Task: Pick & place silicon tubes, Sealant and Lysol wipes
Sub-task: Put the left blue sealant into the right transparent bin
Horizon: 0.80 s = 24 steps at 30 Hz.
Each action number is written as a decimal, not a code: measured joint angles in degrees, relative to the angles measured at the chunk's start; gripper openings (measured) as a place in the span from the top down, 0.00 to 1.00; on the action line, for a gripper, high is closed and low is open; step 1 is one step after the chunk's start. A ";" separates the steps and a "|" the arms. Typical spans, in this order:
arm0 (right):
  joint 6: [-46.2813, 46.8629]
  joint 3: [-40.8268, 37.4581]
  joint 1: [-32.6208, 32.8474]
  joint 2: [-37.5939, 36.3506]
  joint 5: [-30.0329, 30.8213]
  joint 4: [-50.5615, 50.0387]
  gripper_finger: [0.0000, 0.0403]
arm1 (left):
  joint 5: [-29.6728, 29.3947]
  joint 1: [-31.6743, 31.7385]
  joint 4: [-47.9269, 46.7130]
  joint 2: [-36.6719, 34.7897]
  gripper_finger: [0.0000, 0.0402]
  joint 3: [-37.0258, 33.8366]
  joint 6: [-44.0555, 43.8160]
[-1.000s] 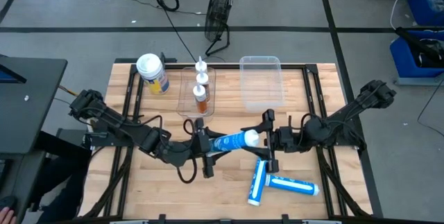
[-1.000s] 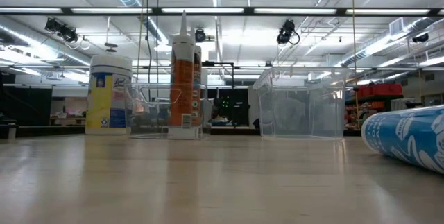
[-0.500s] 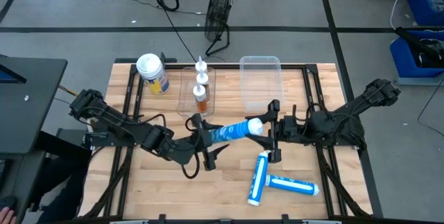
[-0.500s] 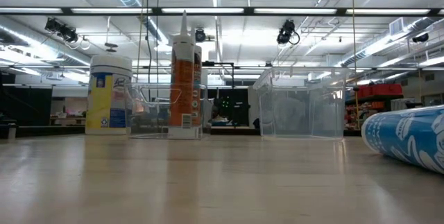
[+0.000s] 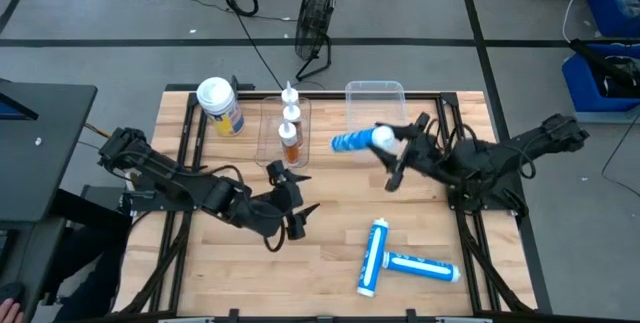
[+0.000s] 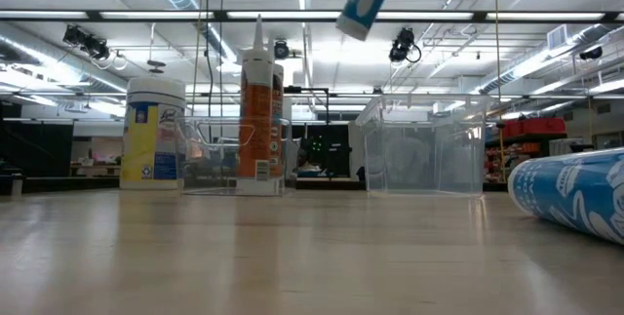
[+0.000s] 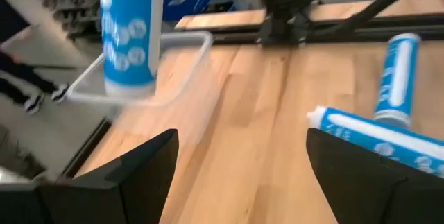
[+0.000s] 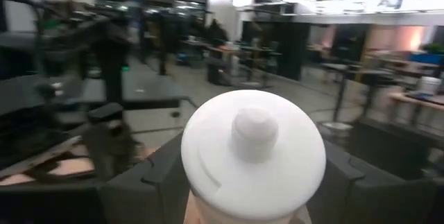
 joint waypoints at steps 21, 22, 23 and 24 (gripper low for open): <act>14.98 24.44 -32.50 7.67 -11.74 -40.03 0.48 | -0.03 6.69 -7.20 0.02 0.20 -0.02 -2.69; 14.97 25.11 -34.24 8.68 -13.43 -40.41 0.48 | -0.03 6.92 -7.21 0.02 0.20 -0.02 -2.69; 15.11 25.56 -35.92 9.52 -15.52 -40.53 0.48 | -0.03 7.07 -7.21 0.02 0.20 -0.02 -2.69; 15.38 25.75 -37.53 10.35 -17.66 -40.45 0.48 | -0.03 7.20 -7.20 0.02 0.20 -0.01 -2.70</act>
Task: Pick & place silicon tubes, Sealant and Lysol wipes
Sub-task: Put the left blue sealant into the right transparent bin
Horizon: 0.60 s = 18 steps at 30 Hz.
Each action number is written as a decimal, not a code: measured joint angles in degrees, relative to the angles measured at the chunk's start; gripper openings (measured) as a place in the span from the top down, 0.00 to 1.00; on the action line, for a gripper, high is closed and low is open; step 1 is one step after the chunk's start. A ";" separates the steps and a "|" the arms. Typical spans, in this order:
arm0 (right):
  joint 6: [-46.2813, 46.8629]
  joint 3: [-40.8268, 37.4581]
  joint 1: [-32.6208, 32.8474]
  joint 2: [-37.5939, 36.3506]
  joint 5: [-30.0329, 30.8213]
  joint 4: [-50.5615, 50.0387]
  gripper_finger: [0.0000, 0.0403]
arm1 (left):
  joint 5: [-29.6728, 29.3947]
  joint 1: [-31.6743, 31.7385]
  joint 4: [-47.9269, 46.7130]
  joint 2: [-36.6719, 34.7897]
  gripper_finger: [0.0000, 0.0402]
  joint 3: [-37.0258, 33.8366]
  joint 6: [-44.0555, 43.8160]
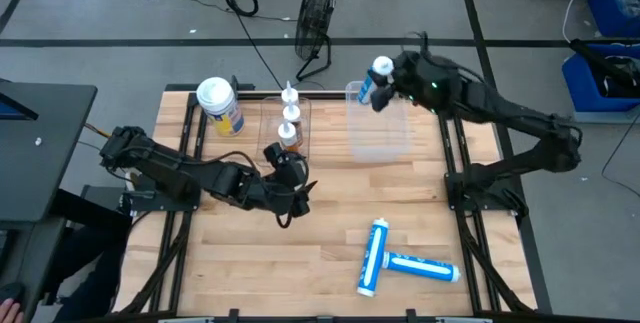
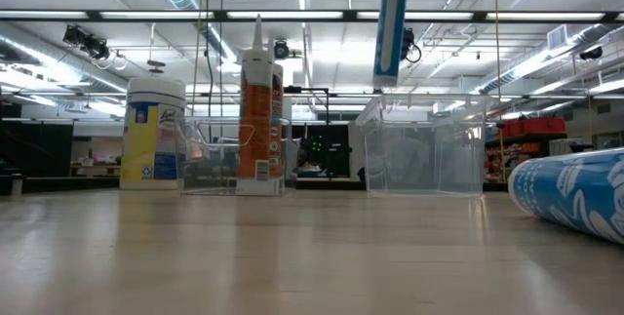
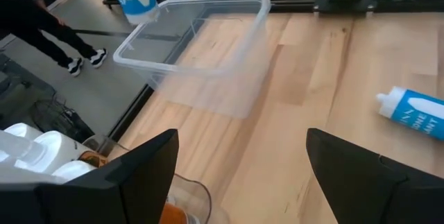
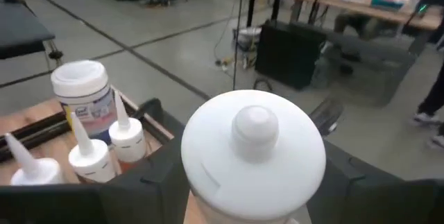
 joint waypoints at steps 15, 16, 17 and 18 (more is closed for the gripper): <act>0.83 -0.36 -14.95 12.52 -10.83 -1.92 0.48 | 0.02 0.03 0.06 0.00 0.20 -0.01 0.28; 0.89 -0.36 -15.53 13.41 -11.71 -1.84 0.48 | 0.00 0.03 0.06 0.02 0.20 -0.01 0.28; 0.99 -0.48 -16.09 14.27 -12.70 -1.73 0.48 | 0.01 0.01 0.08 0.01 0.20 -0.01 0.31; 0.99 -0.90 -16.52 14.92 -13.23 -1.48 0.48 | 0.02 0.01 0.08 0.00 0.20 -0.01 0.31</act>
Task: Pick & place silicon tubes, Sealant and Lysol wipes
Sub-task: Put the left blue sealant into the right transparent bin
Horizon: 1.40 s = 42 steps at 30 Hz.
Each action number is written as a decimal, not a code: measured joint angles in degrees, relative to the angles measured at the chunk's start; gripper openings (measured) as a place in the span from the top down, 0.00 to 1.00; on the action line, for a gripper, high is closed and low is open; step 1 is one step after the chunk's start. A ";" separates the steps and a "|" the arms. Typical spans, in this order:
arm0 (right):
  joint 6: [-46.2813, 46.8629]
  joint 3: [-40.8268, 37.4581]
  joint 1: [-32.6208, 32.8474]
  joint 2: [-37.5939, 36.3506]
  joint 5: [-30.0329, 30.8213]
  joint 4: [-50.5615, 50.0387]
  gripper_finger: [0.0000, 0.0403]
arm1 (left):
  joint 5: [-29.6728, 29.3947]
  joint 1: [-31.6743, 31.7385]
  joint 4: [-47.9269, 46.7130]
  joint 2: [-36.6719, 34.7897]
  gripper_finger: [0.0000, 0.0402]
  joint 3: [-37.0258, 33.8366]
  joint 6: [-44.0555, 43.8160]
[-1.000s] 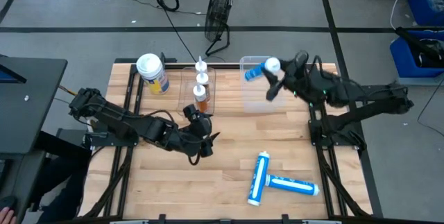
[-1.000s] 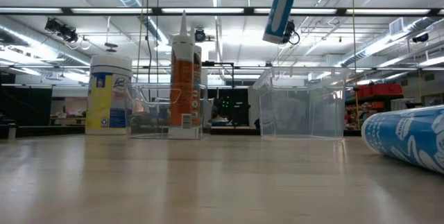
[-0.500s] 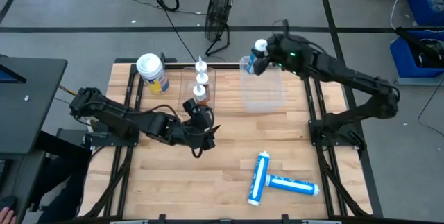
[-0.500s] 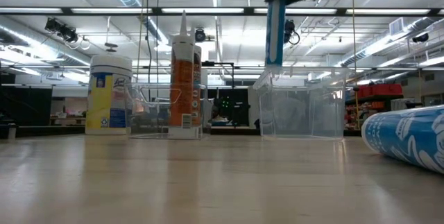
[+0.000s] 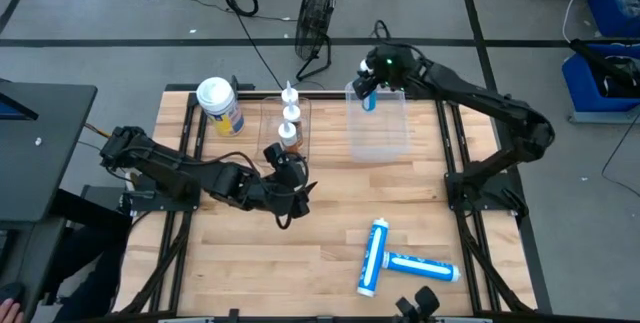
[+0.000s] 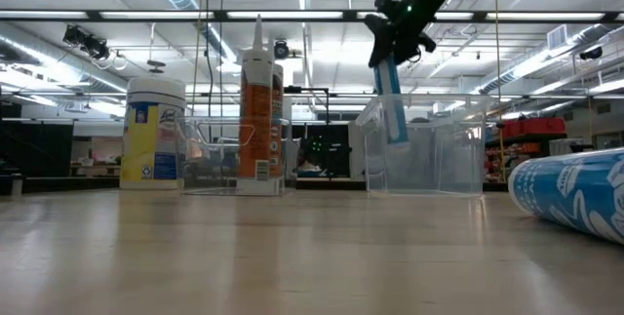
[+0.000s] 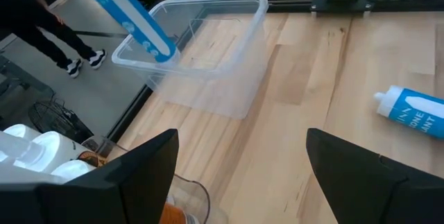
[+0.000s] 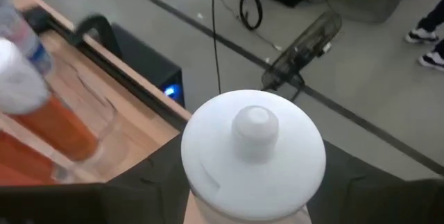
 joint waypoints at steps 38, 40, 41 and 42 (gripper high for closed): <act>3.48 -18.47 -4.64 0.36 -7.90 20.74 0.42 | 0.39 1.25 0.48 0.02 0.20 -0.02 0.66; 3.95 -18.47 -4.64 0.36 -7.86 20.12 0.34 | 0.39 1.25 0.48 0.02 0.20 -0.02 0.66; 3.97 -18.44 -4.61 0.36 -7.85 19.79 0.31 | 0.39 1.25 0.48 0.02 0.20 -0.02 0.66; 4.24 -18.43 -4.54 0.34 -7.84 19.11 0.27 | 0.39 1.25 0.46 0.02 0.20 -0.02 0.63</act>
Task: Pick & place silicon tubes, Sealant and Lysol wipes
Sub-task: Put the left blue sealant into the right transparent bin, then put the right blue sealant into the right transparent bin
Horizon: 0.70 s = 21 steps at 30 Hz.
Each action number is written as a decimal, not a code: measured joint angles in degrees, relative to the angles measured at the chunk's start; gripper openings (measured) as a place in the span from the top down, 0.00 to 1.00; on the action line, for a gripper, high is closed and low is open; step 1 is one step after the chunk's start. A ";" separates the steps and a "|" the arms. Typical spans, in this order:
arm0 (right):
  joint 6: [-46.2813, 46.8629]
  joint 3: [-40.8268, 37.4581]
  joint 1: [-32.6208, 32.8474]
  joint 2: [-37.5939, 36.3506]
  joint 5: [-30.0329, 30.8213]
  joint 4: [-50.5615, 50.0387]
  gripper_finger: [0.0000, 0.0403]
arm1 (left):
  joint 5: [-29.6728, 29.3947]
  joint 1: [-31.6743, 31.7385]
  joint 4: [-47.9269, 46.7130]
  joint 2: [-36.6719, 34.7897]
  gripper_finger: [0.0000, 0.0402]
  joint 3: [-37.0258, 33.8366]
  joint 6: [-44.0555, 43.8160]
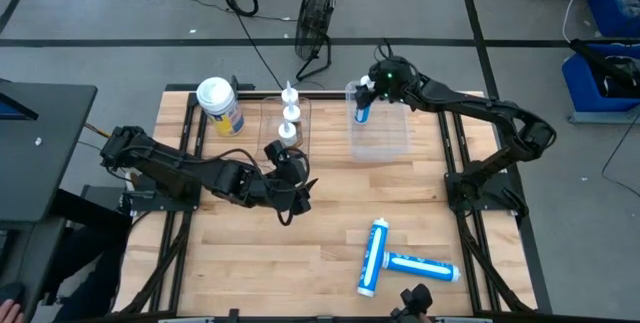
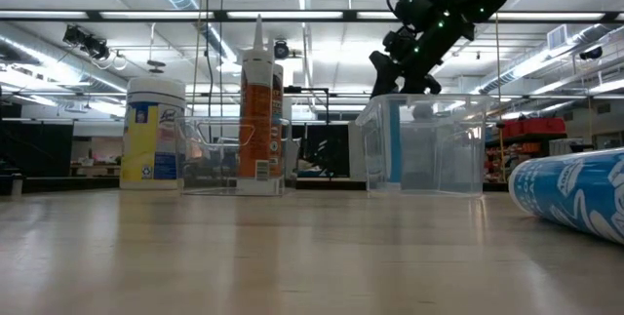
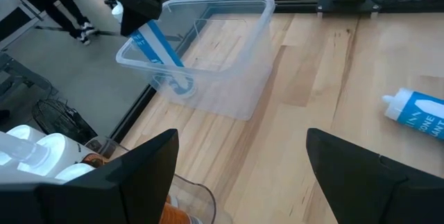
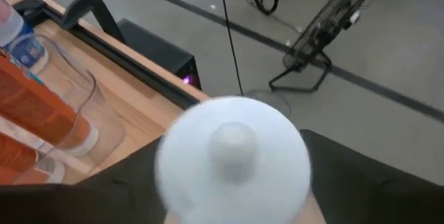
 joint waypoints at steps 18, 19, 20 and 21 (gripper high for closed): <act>-2.52 0.00 0.89 -7.36 0.16 -1.71 0.19 | 0.03 0.00 0.01 0.00 0.20 0.00 -0.12; -2.52 0.00 0.92 -8.44 0.16 -2.11 0.19 | 0.05 0.00 0.11 0.02 0.20 0.00 -0.75; -2.52 0.00 1.05 -9.67 0.16 -2.64 0.19 | 0.07 0.00 0.50 0.02 0.20 0.00 -1.79; -2.66 0.00 1.28 -10.99 0.16 -3.36 0.19 | 0.14 0.06 1.04 0.10 0.20 0.00 -3.56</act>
